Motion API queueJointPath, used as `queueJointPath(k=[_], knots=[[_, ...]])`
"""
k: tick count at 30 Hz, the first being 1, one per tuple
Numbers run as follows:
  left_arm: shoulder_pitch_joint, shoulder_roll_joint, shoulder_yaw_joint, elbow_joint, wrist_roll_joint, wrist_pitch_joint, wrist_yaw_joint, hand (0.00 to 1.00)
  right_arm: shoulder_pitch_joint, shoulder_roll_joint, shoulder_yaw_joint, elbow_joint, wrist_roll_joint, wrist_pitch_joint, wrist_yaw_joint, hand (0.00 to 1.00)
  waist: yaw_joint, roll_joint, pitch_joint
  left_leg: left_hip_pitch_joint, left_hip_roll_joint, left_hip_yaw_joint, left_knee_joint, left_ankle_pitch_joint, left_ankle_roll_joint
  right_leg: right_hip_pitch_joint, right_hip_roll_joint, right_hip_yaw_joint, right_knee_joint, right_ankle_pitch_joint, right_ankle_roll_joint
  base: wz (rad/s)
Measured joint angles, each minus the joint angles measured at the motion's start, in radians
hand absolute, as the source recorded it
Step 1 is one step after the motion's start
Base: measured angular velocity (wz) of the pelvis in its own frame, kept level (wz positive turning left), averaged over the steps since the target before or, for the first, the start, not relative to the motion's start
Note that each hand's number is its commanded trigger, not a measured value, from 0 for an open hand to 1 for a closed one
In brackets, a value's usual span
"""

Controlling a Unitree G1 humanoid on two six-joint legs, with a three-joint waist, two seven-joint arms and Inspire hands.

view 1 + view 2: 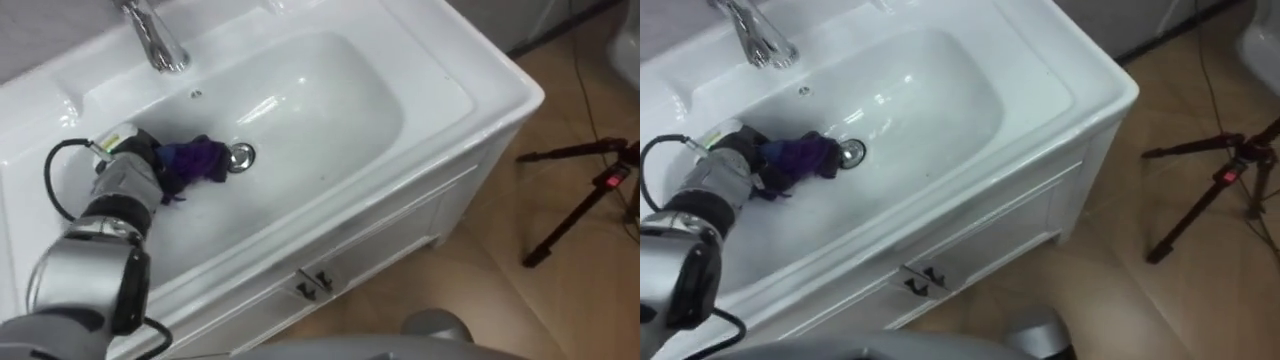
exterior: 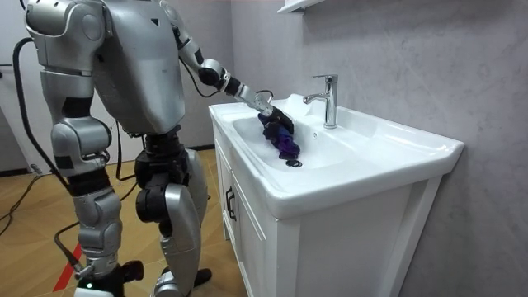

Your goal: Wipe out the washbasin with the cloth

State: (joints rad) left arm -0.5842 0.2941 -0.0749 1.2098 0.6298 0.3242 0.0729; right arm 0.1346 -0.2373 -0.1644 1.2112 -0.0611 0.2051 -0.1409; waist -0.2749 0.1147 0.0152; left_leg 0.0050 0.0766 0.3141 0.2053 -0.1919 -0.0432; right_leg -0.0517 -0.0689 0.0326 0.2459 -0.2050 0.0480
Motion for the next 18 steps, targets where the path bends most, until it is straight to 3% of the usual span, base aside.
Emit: queueJointPath(k=[5, 9, 11, 13, 15, 18], knots=[[-0.073, 0.002, -0.042, 0.08, -0.055, -0.002, 0.073, 1.0, -0.041, 0.0, 0.061, 0.051, 0.052, -0.02, -0.008, 0.0, -0.004, -0.019, 0.0097, -0.037, -0.002, 0.0, 0.002, 0.014, 0.007, -0.049, -0.001, 0.005, 0.028, 0.0, 0.0, 0.0], [-0.097, 0.012, -0.068, 0.088, -0.145, -0.002, 0.134, 1.0, -0.074, 0.001, 0.088, 0.08, 0.091, -0.033, -0.007, 0.0, -0.017, -0.033, 0.0111, -0.081, -0.001, -0.001, 0.012, 0.029, 0.013, -0.089, -0.002, 0.003, 0.031, 0.01, 0.002, 0.06], [-0.118, 0.012, -0.073, 0.107, -0.149, -0.002, 0.162, 1.0, -0.105, 0.001, 0.114, 0.111, 0.096, -0.033, 0.003, 0.0, -0.026, -0.047, 0.0114, -0.101, 0.0, -0.002, 0.025, 0.033, 0.017, -0.103, -0.003, 0.001, 0.033, 0.017, 0.004, 0.04], [-0.127, 0.005, -0.101, 0.108, -0.165, -0.003, 0.181, 1.0, -0.134, 0.002, 0.133, 0.13, 0.098, -0.032, 0.012, 0.0, -0.04, -0.062, 0.017, -0.112, -0.001, -0.006, 0.033, 0.036, 0.022, -0.107, -0.008, -0.009, 0.038, 0.019, 0.007, 0.16], [-0.132, -0.002, -0.127, 0.107, -0.204, -0.006, 0.211, 1.0, -0.154, 0.007, 0.144, 0.153, 0.103, -0.031, 0.013, 0.0, -0.058, -0.08, 0.0162, -0.117, -0.005, -0.01, 0.035, 0.039, 0.027, -0.106, -0.014, -0.018, 0.04, 0.02, 0.011, 0.17], [-0.148, -0.023, -0.167, 0.093, -0.229, -0.012, 0.221, 1.0, -0.181, 0.012, 0.155, 0.153, 0.1, -0.032, 0.013, 0.0, -0.083, -0.077, 0.0121, -0.138, -0.009, -0.016, 0.036, 0.044, 0.034, -0.115, -0.021, -0.029, 0.029, 0.03, 0.022, 0.12]])
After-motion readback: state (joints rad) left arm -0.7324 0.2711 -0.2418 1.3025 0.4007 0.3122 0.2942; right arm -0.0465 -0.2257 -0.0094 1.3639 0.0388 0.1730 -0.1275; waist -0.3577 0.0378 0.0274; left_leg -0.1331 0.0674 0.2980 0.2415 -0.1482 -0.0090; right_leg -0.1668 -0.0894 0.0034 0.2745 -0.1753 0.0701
